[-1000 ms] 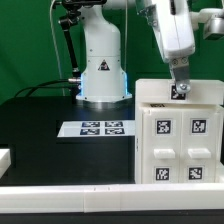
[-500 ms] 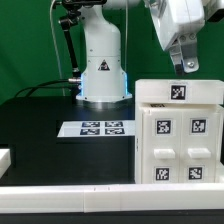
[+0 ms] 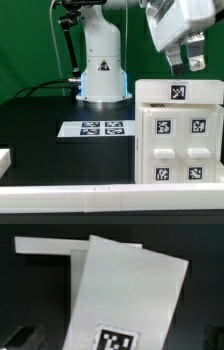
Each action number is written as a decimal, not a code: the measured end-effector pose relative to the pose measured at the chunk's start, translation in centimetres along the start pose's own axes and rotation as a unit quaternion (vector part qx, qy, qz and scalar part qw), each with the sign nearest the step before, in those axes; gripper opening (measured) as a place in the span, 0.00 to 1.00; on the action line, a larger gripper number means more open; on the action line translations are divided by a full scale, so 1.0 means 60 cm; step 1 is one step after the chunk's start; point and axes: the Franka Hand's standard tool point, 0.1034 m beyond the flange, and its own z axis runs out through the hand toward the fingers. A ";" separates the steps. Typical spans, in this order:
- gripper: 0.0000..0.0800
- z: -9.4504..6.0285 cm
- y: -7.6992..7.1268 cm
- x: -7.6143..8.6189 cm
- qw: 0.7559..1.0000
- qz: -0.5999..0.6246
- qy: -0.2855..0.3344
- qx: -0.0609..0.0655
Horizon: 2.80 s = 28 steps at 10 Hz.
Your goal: Assemble cabinet
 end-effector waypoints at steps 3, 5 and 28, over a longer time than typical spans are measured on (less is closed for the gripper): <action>1.00 -0.006 -0.006 -0.005 0.985 -0.170 -0.005 -0.004; 1.00 -0.005 -0.006 -0.005 0.971 -0.238 -0.006 -0.004; 1.00 0.016 0.015 0.029 0.252 -0.965 -0.025 -0.068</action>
Offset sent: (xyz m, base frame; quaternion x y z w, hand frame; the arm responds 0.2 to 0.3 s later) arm 0.0000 0.0000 0.0000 0.0000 0.0000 -0.1938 0.9810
